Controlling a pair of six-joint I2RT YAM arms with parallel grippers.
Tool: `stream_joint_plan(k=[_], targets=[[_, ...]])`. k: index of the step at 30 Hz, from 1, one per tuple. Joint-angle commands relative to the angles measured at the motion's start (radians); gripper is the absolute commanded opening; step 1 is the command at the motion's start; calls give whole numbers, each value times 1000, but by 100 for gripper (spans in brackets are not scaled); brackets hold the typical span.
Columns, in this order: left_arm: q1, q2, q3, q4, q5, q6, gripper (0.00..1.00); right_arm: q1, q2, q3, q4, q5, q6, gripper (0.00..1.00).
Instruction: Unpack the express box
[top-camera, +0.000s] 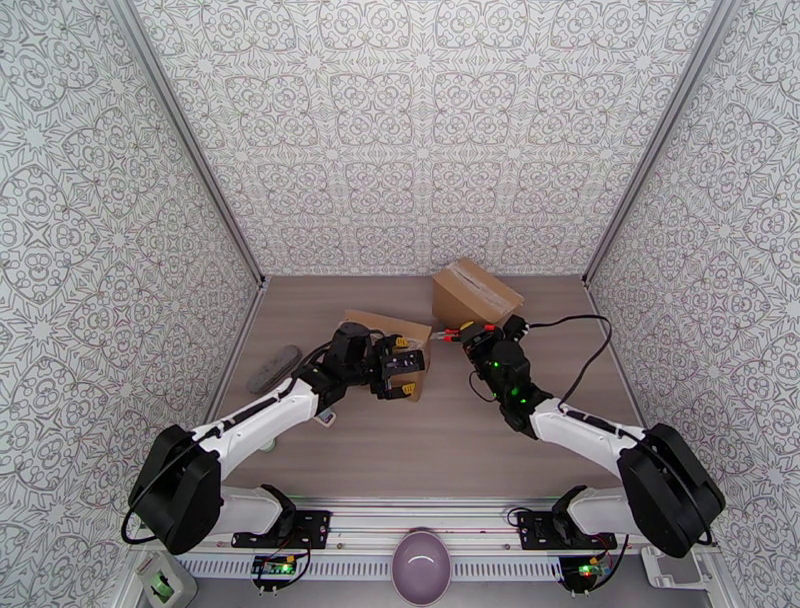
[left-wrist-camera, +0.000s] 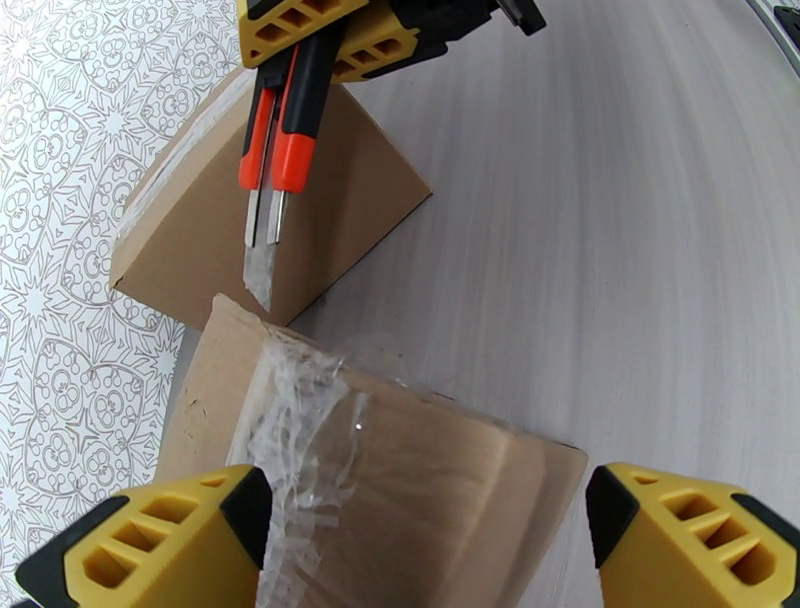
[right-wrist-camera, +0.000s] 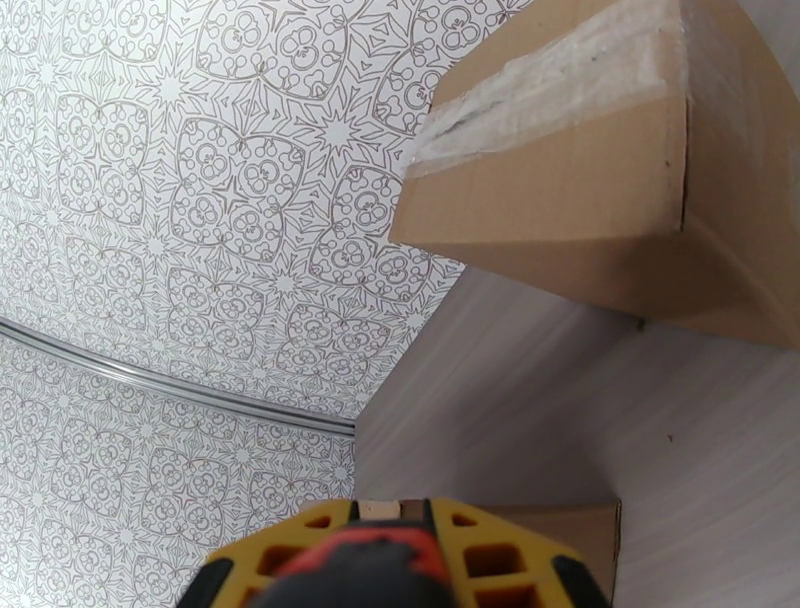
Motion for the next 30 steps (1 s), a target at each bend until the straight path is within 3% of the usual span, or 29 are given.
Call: stream_joint_plan(k=[1, 30], targets=[[4, -5, -17, 26, 15, -18, 89, 7, 16, 13, 50, -15, 20, 0], [-2, 30, -6, 32, -19, -22, 88, 11, 11, 17, 48, -33, 49, 0]])
